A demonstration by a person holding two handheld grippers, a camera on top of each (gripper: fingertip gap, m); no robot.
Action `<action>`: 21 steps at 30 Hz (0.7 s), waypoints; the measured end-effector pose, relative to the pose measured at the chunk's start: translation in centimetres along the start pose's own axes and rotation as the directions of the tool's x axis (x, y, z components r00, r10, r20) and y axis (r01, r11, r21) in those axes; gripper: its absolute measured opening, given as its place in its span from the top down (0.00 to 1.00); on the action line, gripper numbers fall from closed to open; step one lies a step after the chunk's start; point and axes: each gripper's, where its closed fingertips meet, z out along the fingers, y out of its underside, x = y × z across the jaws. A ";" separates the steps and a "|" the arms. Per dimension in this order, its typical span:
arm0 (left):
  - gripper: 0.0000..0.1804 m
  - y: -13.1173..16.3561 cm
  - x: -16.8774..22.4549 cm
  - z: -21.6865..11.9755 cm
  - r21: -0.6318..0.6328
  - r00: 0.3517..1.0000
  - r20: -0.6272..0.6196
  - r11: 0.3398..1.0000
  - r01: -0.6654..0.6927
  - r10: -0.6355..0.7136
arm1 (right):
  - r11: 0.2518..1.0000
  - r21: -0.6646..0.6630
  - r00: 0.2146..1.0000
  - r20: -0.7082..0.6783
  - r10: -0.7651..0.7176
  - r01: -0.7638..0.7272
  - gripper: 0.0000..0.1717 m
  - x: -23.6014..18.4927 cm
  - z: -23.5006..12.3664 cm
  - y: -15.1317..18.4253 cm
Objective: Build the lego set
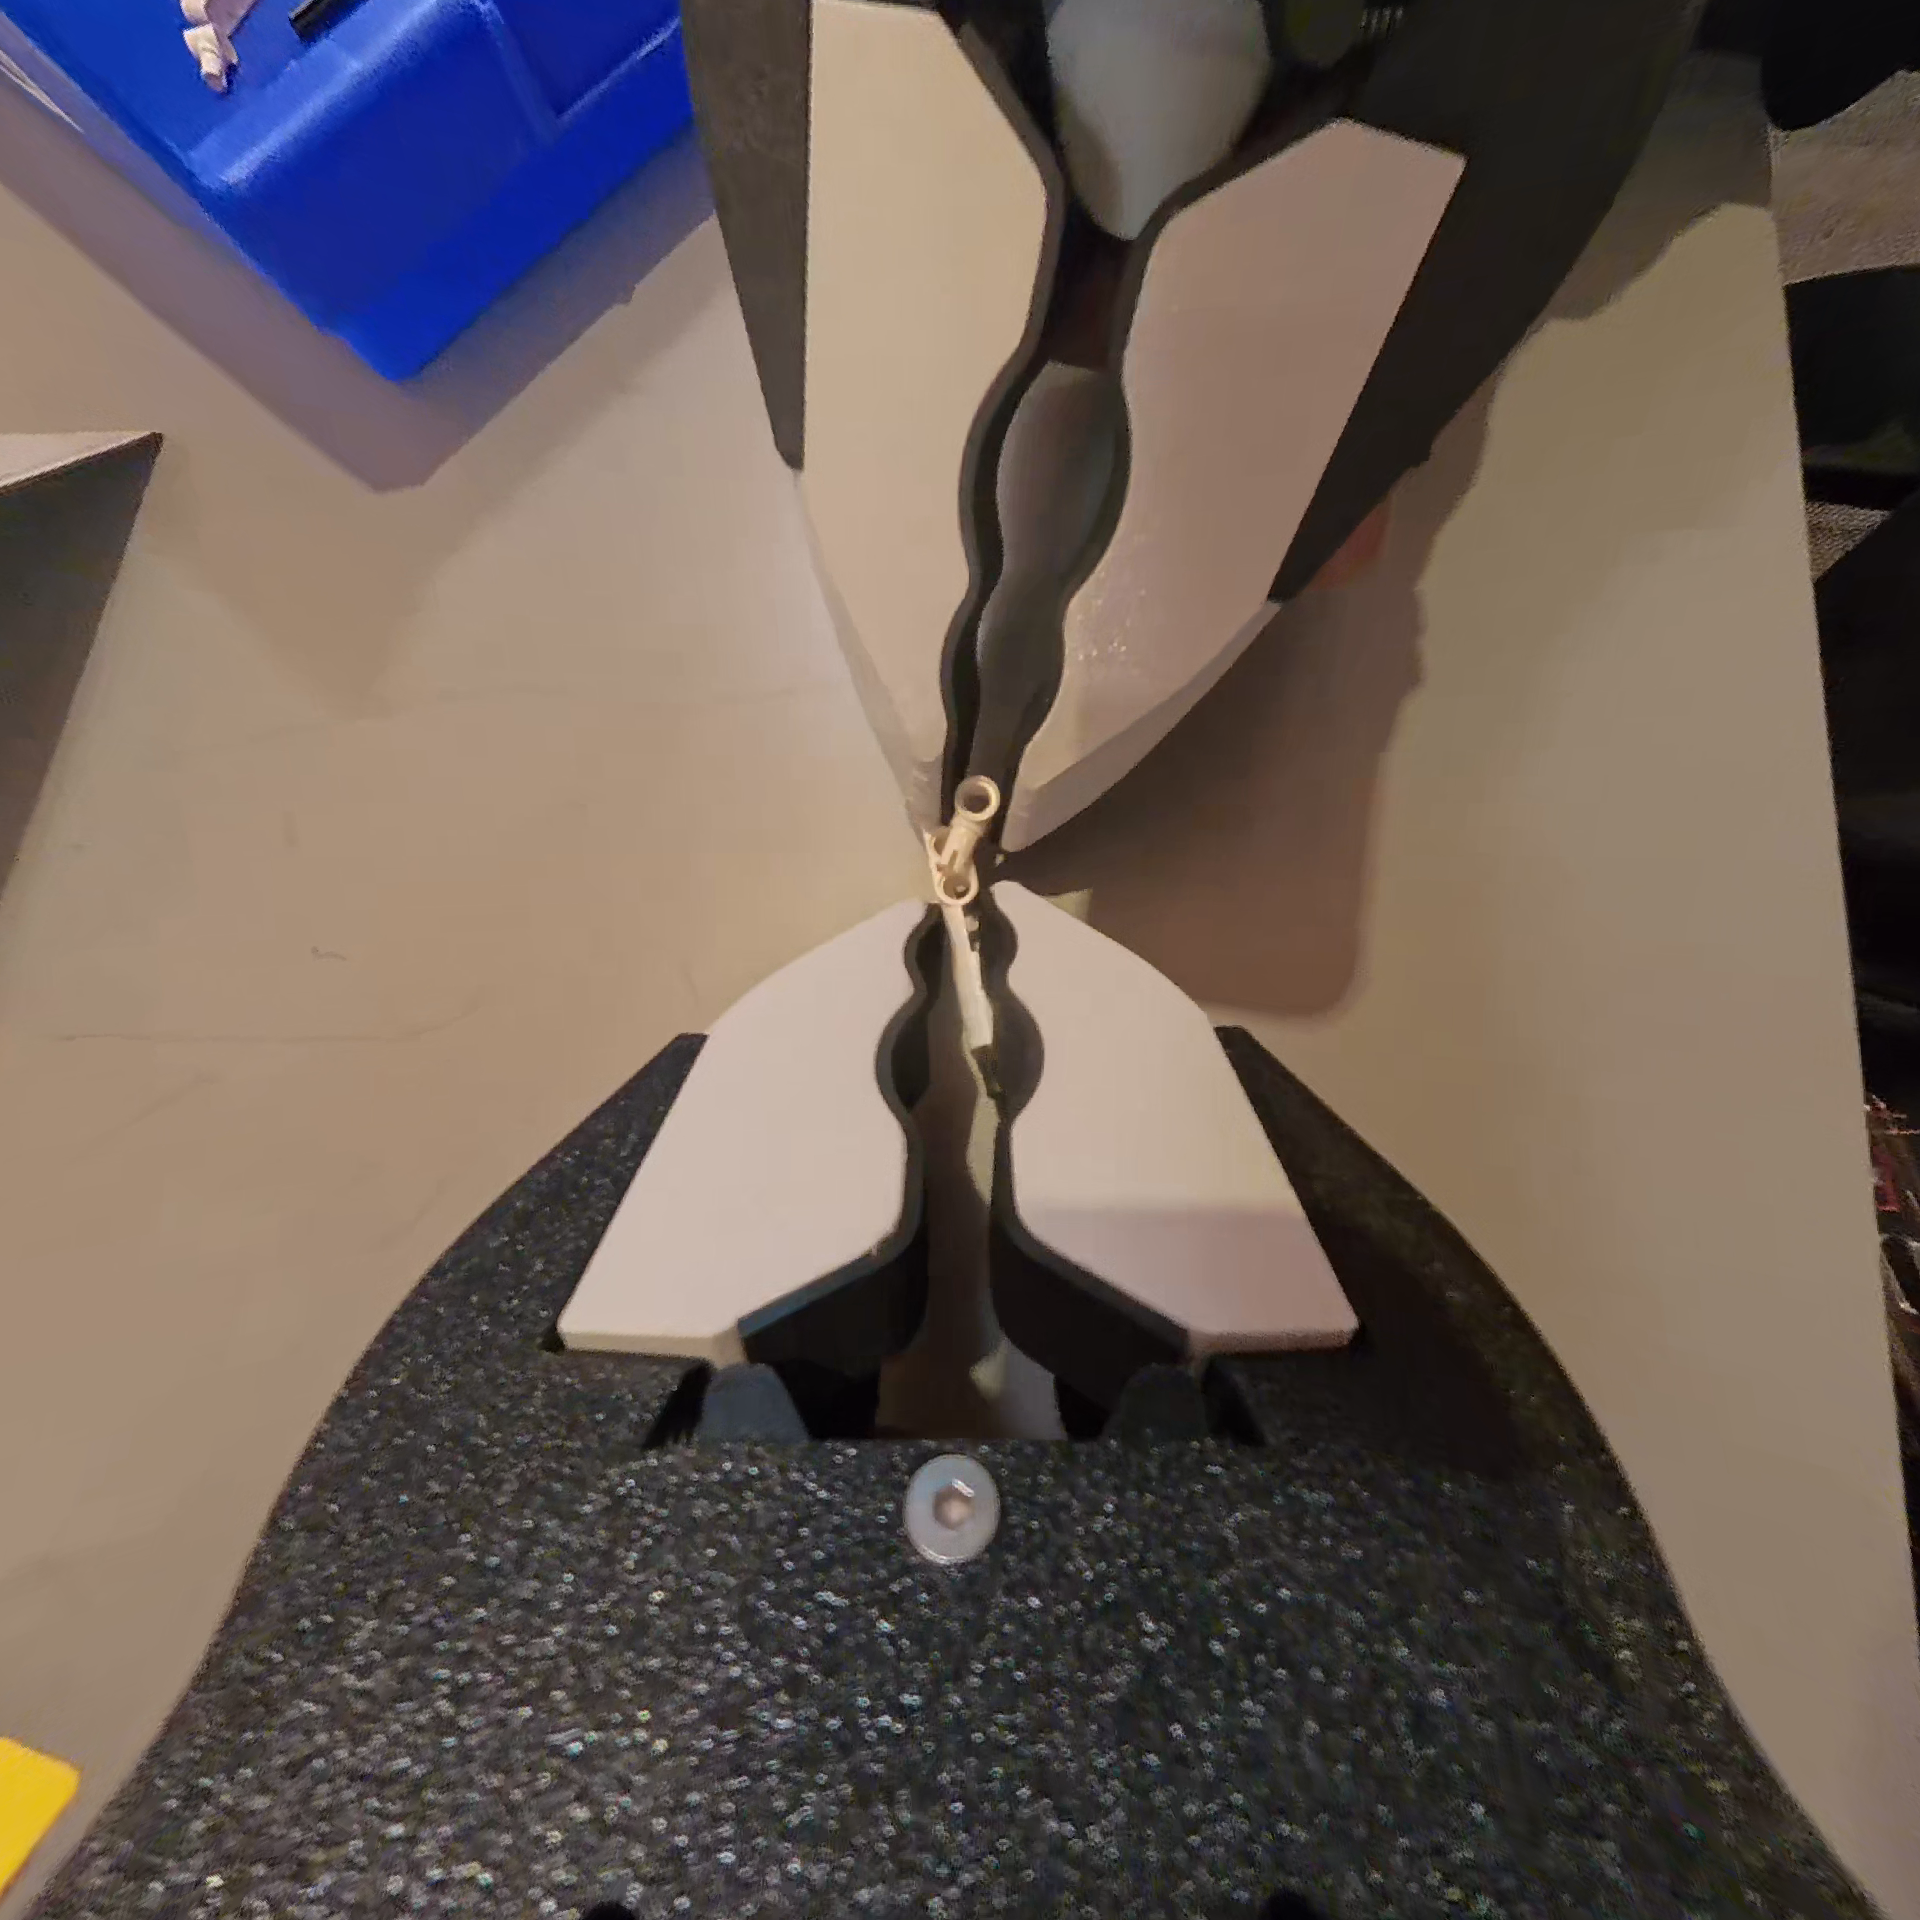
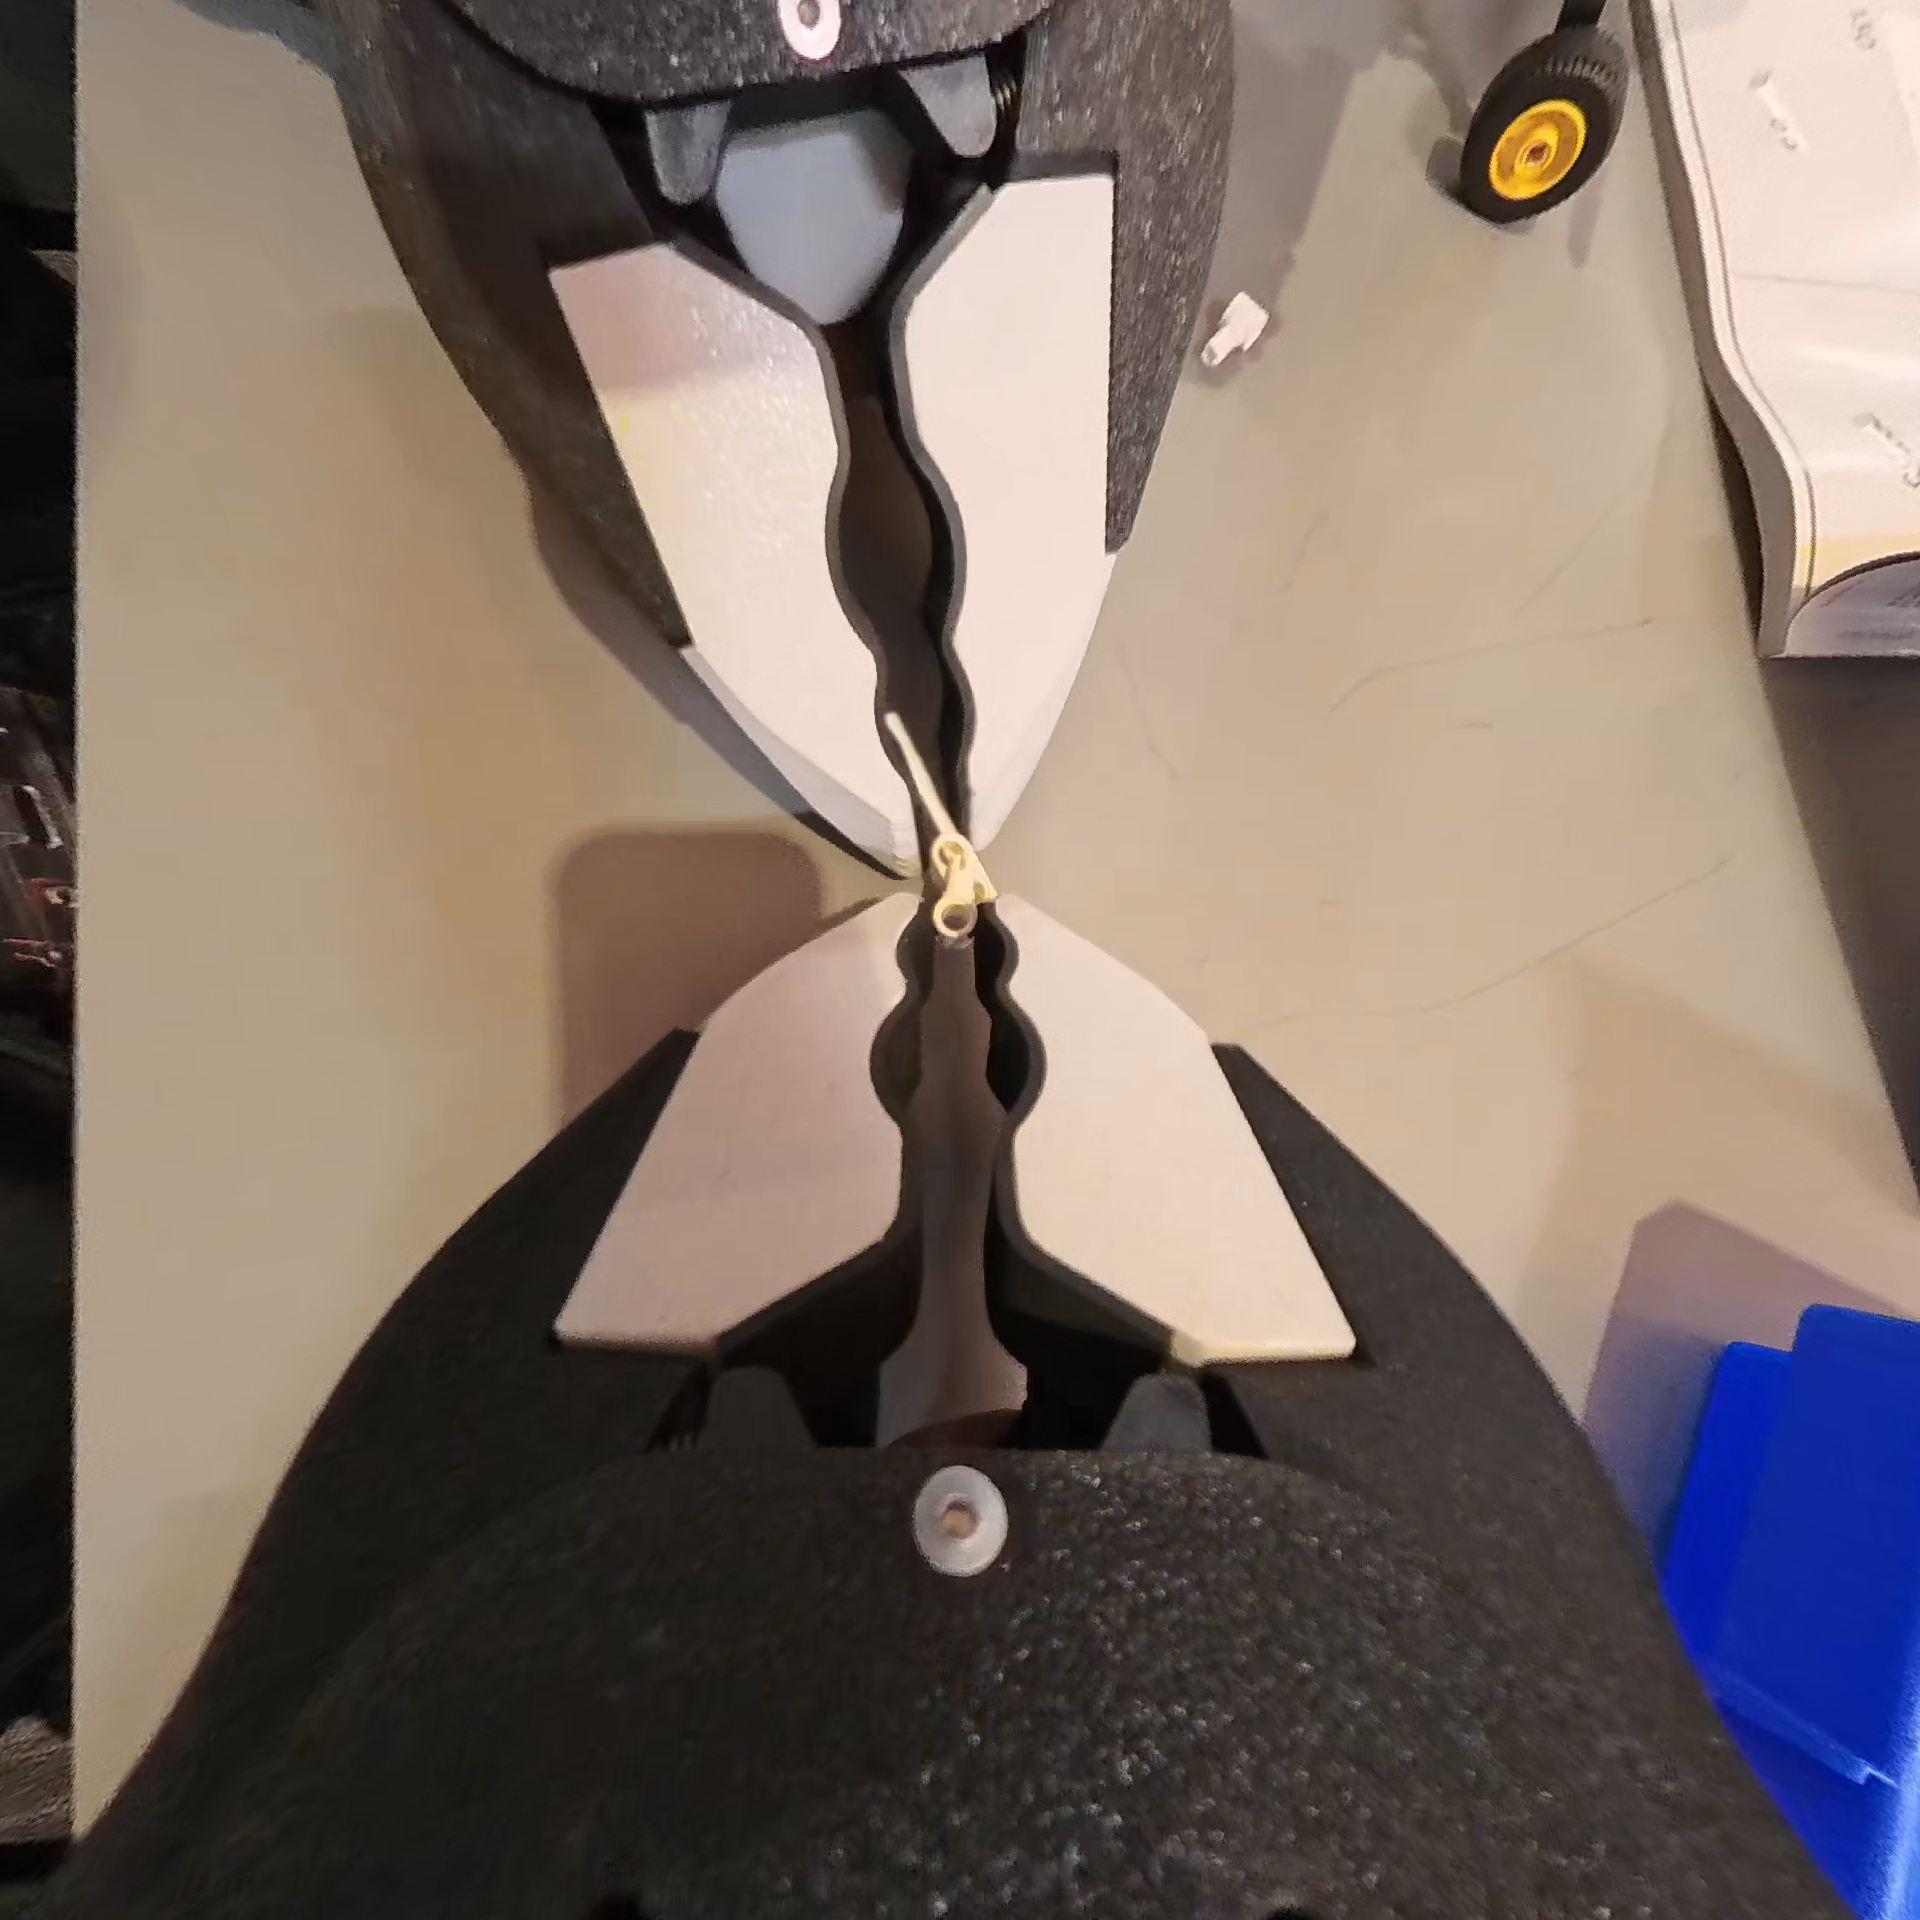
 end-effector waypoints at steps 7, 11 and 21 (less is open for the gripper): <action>0.97 0.0 0.0 0.1 -0.043 0.999 0.014 0.998 -0.041 0.042 | 0.997 -0.075 1.000 0.004 -0.019 0.019 0.96 0.2 -0.2 0.5; 0.97 -0.1 0.4 0.2 -0.045 0.999 -0.049 0.999 -0.021 0.019 | 0.988 -0.138 0.997 0.059 -0.059 0.067 0.96 -0.1 -0.3 0.8; 0.97 -0.1 0.1 0.2 -0.013 0.997 -0.078 1.000 0.008 -0.009 | 0.945 -0.266 0.973 0.183 -0.142 0.188 0.96 0.3 -0.2 1.0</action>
